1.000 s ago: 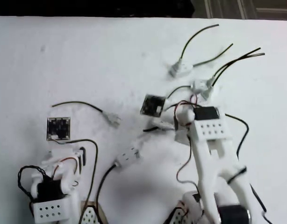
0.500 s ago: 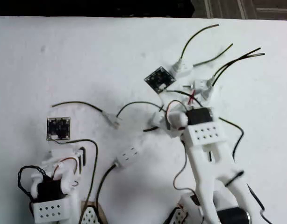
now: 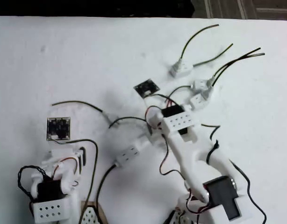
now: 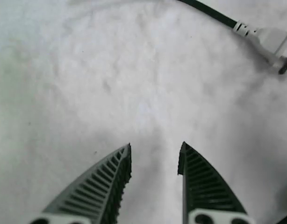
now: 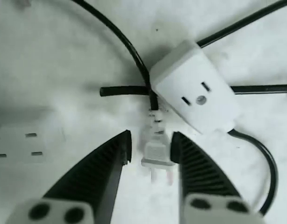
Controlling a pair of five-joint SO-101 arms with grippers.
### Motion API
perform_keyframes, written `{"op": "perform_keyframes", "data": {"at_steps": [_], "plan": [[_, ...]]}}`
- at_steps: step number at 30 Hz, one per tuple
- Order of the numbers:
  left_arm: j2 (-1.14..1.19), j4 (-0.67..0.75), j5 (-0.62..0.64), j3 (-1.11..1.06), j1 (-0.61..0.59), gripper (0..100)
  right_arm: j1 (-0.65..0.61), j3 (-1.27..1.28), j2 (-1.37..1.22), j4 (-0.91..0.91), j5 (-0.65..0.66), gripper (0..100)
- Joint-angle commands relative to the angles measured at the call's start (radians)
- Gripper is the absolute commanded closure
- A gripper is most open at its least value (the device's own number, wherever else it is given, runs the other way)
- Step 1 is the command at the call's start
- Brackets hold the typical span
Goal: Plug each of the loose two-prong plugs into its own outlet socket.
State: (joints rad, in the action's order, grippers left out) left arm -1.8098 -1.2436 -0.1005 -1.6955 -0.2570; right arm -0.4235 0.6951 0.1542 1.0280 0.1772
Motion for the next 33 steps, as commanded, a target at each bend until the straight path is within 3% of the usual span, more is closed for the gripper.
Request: {"op": "perform_keyframes", "data": {"at_steps": [1,8,20,28,33], "plan": [[-0.004,-0.005,0.011,0.003,-0.005,82,-0.012,-0.023,0.004,-0.005,-0.026,75.2],[-0.004,-0.005,0.011,0.003,-0.005,82,-0.007,-0.029,0.004,0.093,-0.021,80.3],[-0.004,-0.005,0.011,0.003,-0.005,82,0.071,-0.028,-0.010,0.050,-0.014,81.3],[-0.004,-0.005,0.011,0.003,-0.005,82,0.039,-0.072,-0.176,0.010,-0.021,81.5],[-0.004,-0.005,0.011,0.003,-0.005,82,0.050,-0.166,-0.220,0.101,-0.023,81.5]]}}
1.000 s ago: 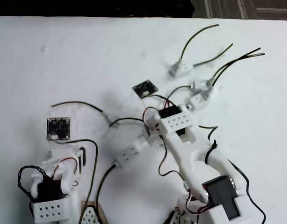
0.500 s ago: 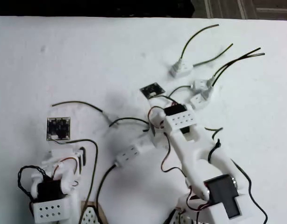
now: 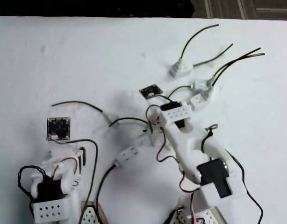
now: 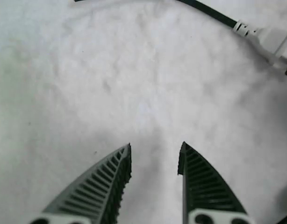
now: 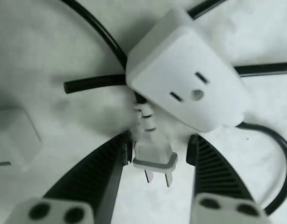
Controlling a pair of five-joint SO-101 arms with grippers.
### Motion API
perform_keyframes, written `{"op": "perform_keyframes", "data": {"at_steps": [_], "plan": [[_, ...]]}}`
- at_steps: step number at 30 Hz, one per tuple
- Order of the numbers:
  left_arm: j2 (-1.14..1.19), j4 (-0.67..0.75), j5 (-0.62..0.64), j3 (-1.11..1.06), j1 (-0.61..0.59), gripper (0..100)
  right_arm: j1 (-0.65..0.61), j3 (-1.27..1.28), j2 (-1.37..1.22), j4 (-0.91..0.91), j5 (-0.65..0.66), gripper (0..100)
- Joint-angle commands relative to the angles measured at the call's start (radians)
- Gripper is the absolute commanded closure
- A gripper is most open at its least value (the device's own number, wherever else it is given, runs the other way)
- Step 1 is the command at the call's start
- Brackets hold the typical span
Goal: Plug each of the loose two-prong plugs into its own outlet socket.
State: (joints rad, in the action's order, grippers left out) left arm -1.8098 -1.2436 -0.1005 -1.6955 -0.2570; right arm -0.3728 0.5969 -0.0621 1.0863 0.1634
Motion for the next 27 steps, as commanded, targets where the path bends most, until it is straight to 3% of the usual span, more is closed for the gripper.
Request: {"op": "perform_keyframes", "data": {"at_steps": [1,4,9,16,22,27], "plan": [[-0.004,-0.005,0.011,0.003,-0.005,82,-0.001,-0.083,-0.004,0.071,-0.009,81.5],[-0.004,-0.005,0.011,0.003,-0.005,82,-0.002,-0.123,-0.004,0.134,-0.009,83.5],[-0.004,-0.005,0.011,0.003,-0.005,82,-0.002,-0.135,-0.004,0.142,-0.009,98.2],[-0.004,-0.005,0.011,0.003,-0.005,82,-0.002,-0.132,-0.015,0.145,-0.006,97.4],[-0.004,-0.005,0.011,0.003,-0.005,82,-0.002,-0.132,-0.015,0.145,-0.008,89.2],[-0.004,-0.005,0.011,0.003,-0.005,82,-0.012,-0.132,-0.016,0.140,-0.009,90.4]]}}
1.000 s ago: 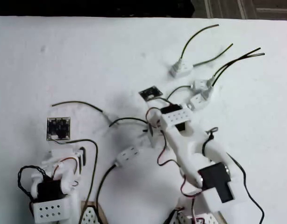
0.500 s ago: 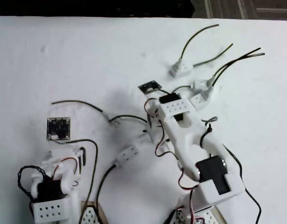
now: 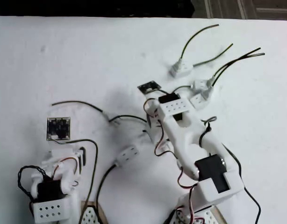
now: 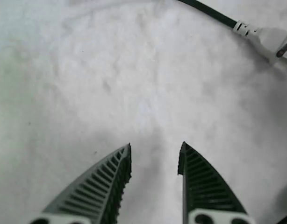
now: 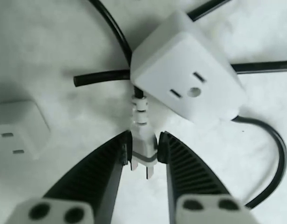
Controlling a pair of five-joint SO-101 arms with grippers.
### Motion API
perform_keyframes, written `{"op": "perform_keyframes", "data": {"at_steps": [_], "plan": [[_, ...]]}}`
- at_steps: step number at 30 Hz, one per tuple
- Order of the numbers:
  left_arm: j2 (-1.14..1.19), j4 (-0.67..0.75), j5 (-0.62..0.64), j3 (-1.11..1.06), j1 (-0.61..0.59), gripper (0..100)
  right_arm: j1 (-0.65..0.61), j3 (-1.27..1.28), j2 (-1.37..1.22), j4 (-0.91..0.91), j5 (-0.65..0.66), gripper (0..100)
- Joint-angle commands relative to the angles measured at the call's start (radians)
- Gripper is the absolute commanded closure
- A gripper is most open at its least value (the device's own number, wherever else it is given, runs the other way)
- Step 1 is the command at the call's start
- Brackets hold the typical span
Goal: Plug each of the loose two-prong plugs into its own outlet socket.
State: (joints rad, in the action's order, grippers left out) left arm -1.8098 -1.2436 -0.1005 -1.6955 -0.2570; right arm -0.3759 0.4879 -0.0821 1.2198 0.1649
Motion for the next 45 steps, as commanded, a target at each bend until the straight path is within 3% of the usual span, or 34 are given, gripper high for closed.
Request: {"op": "perform_keyframes", "data": {"at_steps": [1,16,20,34,41,45], "plan": [[-0.004,-0.005,0.011,0.003,-0.005,82,-0.012,-0.023,0.004,0.007,-0.011,90.5],[-0.004,-0.005,0.011,0.003,-0.005,82,0.001,-0.094,-0.163,-0.001,-0.011,90.9],[-0.004,-0.005,0.011,0.003,-0.005,82,-0.019,-0.100,-0.145,0.012,-0.011,98.7],[-0.004,-0.005,0.011,0.003,-0.005,82,-0.038,-0.083,0.294,0.240,-0.009,98.1],[-0.004,-0.005,0.011,0.003,-0.005,82,-0.139,0.117,0.615,0.232,-0.011,98.1],[-0.004,-0.005,0.011,0.003,-0.005,82,-0.159,0.261,0.828,0.127,-0.011,98.1]]}}
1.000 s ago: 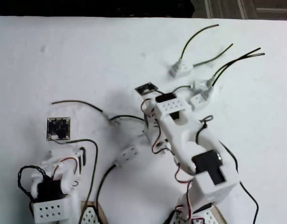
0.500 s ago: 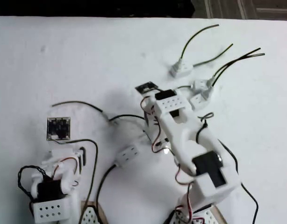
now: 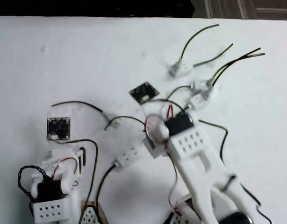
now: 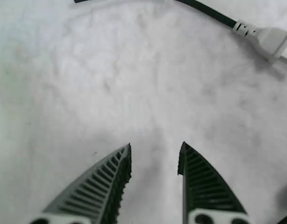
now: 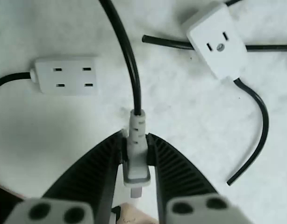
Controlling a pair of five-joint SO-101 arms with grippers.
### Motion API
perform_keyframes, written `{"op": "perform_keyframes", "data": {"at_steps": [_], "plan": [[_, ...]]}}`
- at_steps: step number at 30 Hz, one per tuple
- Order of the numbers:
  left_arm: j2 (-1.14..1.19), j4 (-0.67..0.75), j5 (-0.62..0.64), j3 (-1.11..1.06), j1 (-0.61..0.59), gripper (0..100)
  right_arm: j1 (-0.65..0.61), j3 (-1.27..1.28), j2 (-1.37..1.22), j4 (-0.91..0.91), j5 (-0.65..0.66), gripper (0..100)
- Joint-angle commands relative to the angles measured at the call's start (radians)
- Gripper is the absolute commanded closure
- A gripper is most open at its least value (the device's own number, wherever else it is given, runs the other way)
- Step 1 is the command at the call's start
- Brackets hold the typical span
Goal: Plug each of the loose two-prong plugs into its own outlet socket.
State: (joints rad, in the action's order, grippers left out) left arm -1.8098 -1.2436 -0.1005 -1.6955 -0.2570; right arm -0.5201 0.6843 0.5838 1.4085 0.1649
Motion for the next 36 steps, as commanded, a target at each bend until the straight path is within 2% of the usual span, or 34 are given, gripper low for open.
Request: {"op": "perform_keyframes", "data": {"at_steps": [1,8,21,30,36], "plan": [[-0.004,-0.005,0.011,0.003,-0.005,82,-0.015,0.103,0.211,-0.091,-0.011,98.1],[-0.004,-0.005,0.011,0.003,-0.005,82,-0.015,0.267,0.455,-0.170,-0.011,98.1],[-0.004,-0.005,0.011,0.003,-0.005,82,-0.015,0.341,0.766,-0.170,-0.012,98.1],[-0.004,-0.005,0.011,0.003,-0.004,82,-0.007,0.354,0.857,-0.173,-0.012,98.1],[-0.004,-0.021,0.011,0.003,0.042,82,-0.008,0.520,0.866,-0.372,-0.049,98.1]]}}
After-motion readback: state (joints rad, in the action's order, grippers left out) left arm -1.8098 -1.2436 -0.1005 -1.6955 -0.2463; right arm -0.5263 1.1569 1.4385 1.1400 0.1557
